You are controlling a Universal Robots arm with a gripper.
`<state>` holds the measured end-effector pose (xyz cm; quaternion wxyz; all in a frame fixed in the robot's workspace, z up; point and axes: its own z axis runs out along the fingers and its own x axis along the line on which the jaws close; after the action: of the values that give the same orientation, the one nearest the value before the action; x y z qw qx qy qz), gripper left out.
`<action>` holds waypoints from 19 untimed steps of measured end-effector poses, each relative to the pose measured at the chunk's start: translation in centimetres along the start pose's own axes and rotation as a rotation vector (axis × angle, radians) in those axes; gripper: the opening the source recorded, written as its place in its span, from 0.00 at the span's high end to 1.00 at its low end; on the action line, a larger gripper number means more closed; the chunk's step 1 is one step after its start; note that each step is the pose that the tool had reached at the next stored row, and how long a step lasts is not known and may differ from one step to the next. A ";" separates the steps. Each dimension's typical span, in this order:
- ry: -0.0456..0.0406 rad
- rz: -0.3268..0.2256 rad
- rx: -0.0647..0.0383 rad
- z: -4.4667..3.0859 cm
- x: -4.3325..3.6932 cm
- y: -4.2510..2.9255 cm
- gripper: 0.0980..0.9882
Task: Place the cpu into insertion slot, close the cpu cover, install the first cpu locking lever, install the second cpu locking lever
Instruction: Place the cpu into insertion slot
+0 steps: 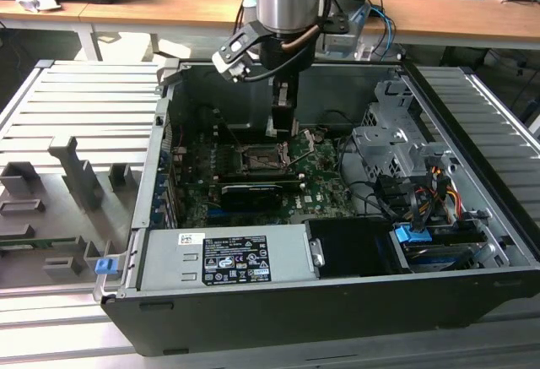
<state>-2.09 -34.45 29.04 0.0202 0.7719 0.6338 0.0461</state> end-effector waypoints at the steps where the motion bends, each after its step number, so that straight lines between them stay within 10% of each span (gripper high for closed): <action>1: 0.0013 -0.014 0.001 0.01 0.00 0.00 0.50; 19: 0.0086 -0.086 0.004 0.22 -0.01 -0.06 0.50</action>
<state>-2.13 -34.45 28.82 0.0181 0.7436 0.6667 0.0474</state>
